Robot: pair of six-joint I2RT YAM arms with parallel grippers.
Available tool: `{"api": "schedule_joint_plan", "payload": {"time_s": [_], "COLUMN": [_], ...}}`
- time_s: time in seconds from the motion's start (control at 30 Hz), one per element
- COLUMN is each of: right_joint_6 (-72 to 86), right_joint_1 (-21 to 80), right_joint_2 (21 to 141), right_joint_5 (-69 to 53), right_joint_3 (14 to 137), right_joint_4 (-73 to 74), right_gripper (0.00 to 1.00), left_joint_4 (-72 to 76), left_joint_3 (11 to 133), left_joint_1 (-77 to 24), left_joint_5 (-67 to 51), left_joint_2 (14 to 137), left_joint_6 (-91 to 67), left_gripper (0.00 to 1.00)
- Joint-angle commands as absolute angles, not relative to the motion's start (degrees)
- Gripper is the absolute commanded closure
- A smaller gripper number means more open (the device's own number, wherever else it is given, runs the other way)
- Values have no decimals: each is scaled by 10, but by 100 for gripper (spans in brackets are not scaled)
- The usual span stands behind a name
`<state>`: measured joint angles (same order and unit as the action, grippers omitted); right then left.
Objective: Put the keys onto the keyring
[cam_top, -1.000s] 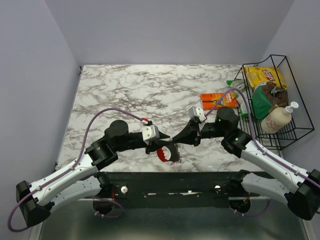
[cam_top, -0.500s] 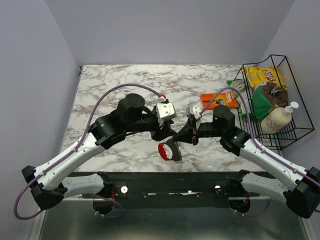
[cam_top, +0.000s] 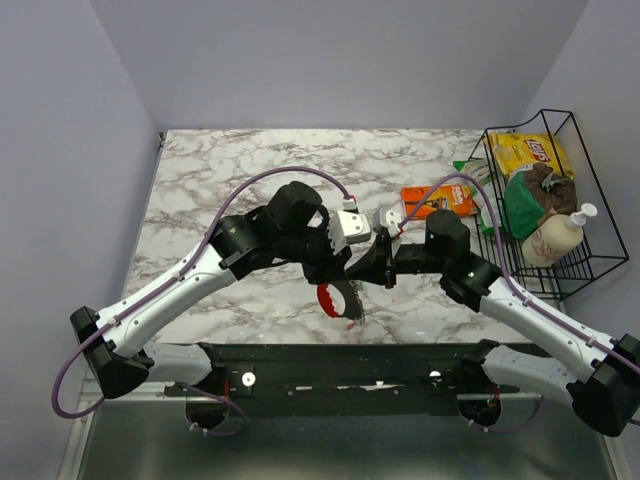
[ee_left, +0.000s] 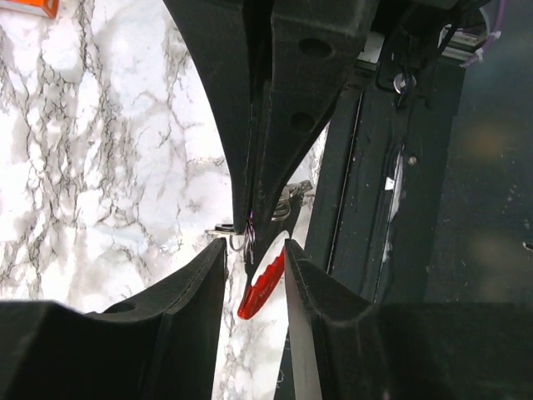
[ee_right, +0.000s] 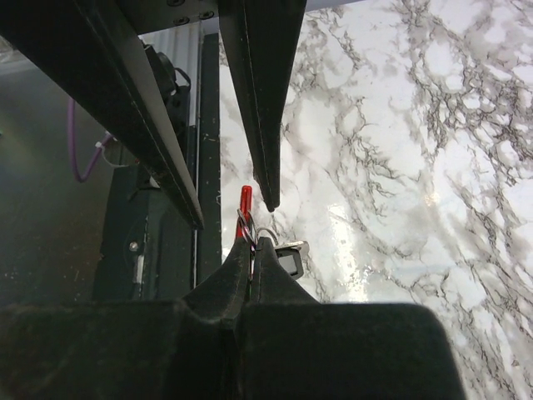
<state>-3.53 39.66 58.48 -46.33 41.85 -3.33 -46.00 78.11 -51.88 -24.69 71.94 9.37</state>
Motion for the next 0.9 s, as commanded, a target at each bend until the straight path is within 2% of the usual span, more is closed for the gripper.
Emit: {"api": "schedule_joint_plan", "payload": {"time_s": [0.0, 0.27, 0.53, 0.63, 0.67, 0.73, 0.87], "right_joint_6": [-40, -40, -39, -40, -40, -40, -40], "right_joint_1": [396, 397, 396, 396, 396, 396, 396], "right_joint_2": [577, 575, 569, 569, 569, 569, 570], "right_joint_5": [-452, -452, -454, -454, -454, -454, -454], "right_joint_3": [432, 432, 433, 433, 433, 432, 433], "right_joint_4": [-35, -36, -36, -36, -34, -36, -36], "right_gripper": [100, 100, 99, 99, 100, 100, 99], "left_joint_4": [-476, -456, -447, -439, -436, -427, -415], "left_joint_3": [788, 773, 765, 763, 762, 759, 752], "left_joint_1": [-521, -521, -521, -521, -521, -521, -521], "left_joint_5": [-246, -240, -226, -224, -222, -221, -221], "left_joint_2": [727, 727, 730, 732, 731, 730, 730], "left_joint_6": [105, 108, 116, 116, 115, 114, 109], "left_gripper": [58, 69, 72, 81, 89, 98, 100]}}
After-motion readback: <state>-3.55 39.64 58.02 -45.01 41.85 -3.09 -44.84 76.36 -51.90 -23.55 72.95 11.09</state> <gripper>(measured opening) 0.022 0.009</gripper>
